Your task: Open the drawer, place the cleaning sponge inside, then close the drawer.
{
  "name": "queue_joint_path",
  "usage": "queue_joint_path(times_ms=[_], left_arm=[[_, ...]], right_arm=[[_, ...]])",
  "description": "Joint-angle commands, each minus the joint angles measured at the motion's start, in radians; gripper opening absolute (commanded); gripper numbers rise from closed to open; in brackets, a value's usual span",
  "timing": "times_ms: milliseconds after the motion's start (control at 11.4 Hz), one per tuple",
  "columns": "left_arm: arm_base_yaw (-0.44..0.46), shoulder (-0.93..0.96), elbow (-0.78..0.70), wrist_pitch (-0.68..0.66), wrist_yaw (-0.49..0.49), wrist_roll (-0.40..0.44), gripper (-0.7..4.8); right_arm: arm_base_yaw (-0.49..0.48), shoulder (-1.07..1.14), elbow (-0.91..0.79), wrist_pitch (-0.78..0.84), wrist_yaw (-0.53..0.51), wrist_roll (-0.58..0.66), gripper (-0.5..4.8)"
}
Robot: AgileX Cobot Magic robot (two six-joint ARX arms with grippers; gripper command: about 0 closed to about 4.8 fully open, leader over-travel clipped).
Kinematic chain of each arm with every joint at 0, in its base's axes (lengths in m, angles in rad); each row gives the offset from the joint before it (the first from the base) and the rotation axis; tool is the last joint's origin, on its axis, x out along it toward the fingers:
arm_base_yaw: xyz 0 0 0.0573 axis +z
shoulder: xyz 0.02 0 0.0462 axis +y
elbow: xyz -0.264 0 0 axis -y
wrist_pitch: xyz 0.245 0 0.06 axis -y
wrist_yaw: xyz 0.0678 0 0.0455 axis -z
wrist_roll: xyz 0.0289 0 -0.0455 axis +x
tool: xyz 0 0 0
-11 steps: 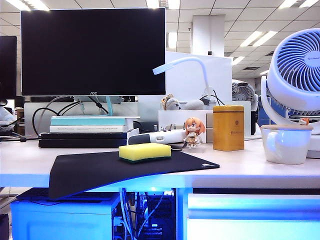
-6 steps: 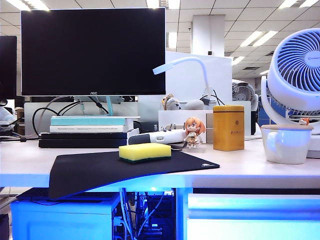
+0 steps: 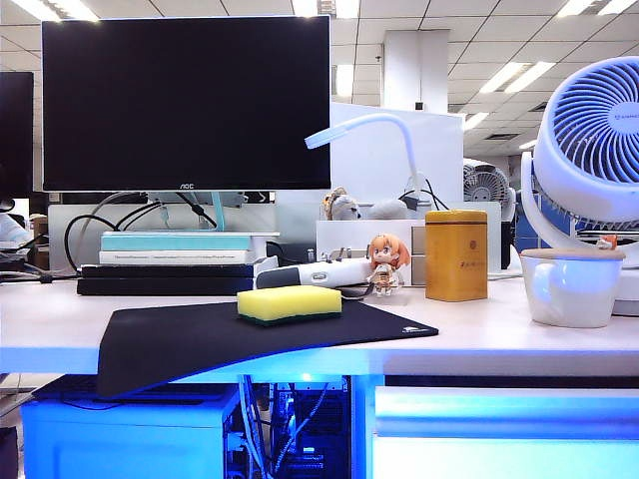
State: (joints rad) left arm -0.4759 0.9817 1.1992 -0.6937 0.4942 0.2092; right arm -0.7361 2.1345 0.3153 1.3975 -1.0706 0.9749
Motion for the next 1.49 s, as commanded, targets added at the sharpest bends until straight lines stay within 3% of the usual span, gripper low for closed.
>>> queue_joint_path(times_ms=[88, 790, 966, 1054, 1141, 1229, 1317, 1405, 1493], left_arm=[[0.0, -0.001, 0.005, 0.007, 0.003, 0.001, -0.05], [0.0, -0.002, 0.005, 0.006, 0.004, 0.001, -0.05], [0.0, -0.002, 0.005, 0.007, 0.004, 0.001, -0.05], [0.0, -0.002, 0.005, -0.001, 0.004, 0.001, -0.05], [0.0, -0.001, 0.005, -0.042, 0.007, 0.002, -0.05], [0.0, -0.001, 0.005, -0.064, 0.008, 0.003, -0.05], [0.0, -0.001, 0.005, -0.103, 0.008, 0.011, -0.05], [0.0, -0.002, 0.005, -0.138, 0.007, 0.031, -0.05], [0.0, -0.003, 0.005, -0.14, 0.007, 0.031, -0.05]], right_arm=[[-0.001, -0.011, -0.019, 0.019, -0.007, -0.036, 4.79], [-0.002, -0.13, -0.144, 0.02, 0.008, -0.01, 4.79], [-0.002, -0.319, -0.143, 0.02, 0.01, 0.157, 4.62], [-0.002, -0.437, -0.139, 0.02, 0.093, 0.271, 4.47], [-0.001, -0.485, -0.124, 0.019, 0.103, 0.309, 2.64], [-0.001, -0.504, -0.117, 0.02, 0.104, 0.319, 2.17], [-0.001, -0.531, -0.098, 0.019, 0.103, 0.34, 0.37], [0.0, -0.584, -0.067, 0.019, 0.096, 0.342, -0.09], [0.0, -0.631, -0.052, 0.019, 0.097, 0.341, -0.09]])
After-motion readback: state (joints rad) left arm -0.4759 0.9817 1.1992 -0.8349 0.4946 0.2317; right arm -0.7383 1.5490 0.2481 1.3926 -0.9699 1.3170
